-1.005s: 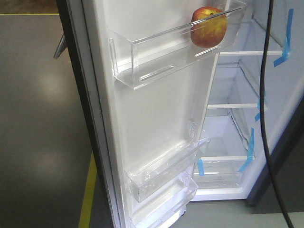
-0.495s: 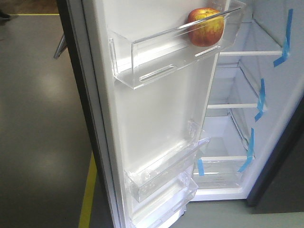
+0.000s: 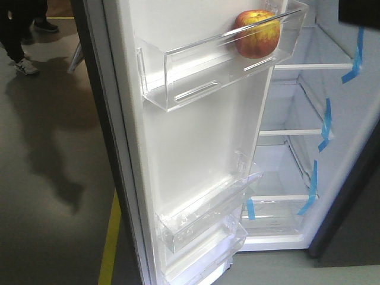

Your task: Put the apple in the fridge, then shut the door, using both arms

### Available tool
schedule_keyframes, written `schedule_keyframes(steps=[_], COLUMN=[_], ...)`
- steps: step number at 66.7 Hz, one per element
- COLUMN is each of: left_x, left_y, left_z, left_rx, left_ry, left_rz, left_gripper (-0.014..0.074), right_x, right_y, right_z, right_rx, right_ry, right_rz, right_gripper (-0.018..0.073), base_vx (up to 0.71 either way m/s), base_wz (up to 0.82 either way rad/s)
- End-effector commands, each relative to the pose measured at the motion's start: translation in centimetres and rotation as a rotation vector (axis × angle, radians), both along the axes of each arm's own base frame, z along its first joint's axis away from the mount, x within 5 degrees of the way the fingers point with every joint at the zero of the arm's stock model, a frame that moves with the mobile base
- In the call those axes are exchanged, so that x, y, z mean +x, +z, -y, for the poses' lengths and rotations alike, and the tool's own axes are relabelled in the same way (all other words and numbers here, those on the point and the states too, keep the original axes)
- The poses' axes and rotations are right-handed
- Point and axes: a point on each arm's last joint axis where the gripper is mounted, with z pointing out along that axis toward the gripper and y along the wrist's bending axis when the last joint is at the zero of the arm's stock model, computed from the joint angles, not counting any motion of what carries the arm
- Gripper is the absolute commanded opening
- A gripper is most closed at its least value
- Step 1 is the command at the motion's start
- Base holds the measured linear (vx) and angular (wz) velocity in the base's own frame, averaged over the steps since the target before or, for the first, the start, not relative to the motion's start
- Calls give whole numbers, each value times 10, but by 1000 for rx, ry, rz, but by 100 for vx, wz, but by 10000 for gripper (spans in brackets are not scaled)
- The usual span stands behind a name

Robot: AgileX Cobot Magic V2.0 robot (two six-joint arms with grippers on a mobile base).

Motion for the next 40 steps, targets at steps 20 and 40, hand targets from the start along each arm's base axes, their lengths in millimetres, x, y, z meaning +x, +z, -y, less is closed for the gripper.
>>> schedule_keyframes(steps=[20, 40], left_x=[-6, -11], left_y=[14, 25], left_z=[1, -2], left_rx=[-534, -865], left_ry=[-177, -303], left_rz=[208, 330], left_gripper=[-6, -6], right_x=[-93, -101], right_y=[-113, -119], right_z=[15, 16], right_rx=[127, 162], right_ry=[-152, -176], right_rz=[85, 95], right_gripper=[-3, -3], base_vx=[0, 0], base_wz=[0, 0])
